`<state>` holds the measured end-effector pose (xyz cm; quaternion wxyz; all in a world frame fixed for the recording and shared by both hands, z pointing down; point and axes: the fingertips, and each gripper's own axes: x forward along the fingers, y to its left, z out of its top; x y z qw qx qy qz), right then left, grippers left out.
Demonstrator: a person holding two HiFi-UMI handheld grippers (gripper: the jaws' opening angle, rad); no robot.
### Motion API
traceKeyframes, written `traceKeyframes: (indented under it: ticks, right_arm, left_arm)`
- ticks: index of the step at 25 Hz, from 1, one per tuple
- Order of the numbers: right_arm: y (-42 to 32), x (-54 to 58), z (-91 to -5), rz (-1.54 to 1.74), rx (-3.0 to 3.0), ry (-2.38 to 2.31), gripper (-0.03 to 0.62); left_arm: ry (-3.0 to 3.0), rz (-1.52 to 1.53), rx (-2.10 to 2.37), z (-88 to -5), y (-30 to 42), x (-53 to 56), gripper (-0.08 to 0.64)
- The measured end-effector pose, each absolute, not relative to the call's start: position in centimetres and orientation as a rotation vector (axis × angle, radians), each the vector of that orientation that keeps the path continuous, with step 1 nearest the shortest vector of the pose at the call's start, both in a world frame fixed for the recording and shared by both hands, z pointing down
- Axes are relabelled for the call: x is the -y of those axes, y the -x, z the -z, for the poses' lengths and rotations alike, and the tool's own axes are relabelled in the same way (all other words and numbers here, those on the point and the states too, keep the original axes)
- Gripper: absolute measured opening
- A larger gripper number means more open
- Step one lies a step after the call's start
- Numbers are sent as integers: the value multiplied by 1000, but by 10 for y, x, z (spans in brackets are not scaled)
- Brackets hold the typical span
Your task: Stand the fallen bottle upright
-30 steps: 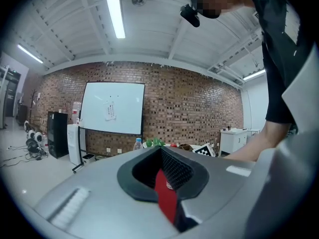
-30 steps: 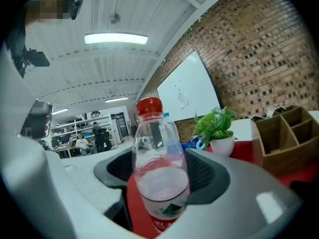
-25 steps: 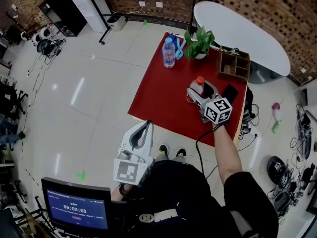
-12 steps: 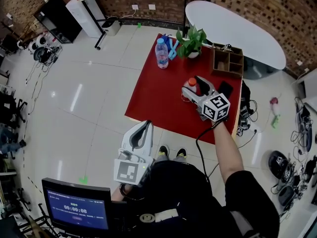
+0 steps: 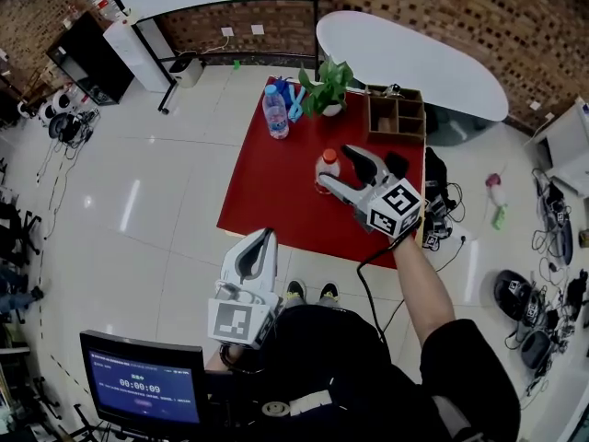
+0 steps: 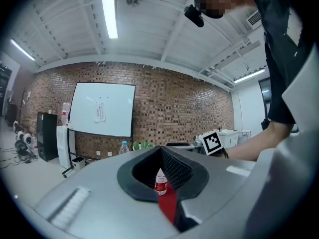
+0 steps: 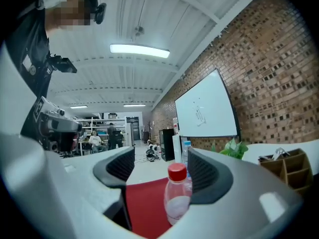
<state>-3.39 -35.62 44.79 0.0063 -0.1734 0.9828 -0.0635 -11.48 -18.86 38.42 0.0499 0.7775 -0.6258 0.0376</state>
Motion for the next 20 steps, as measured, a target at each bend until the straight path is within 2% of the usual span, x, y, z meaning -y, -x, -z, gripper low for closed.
traceKeyframes:
  ticks: [2,3,4,5,20]
  right_arm:
    - [27,338,-434,170,-3072,541,316]
    - [22,329,-428,149,-3066,572,251]
    - [15,320,-424,131,-3057,618,92]
    - [8,311,-421,125,-3044,661,3]
    - [-68,233,-426,242,-3006,673,3]
  left_arm:
    - [-2395,-107,1885,-382,108,189,8]
    - [-2407,-99,1881,-381,104,190,8]
    - [-2414,-90,1882,-381,100,191,8]
    - [-2417,-83,1882,-381,96,192,8]
    - [-2508,-137,1752,-394,10,201,8]
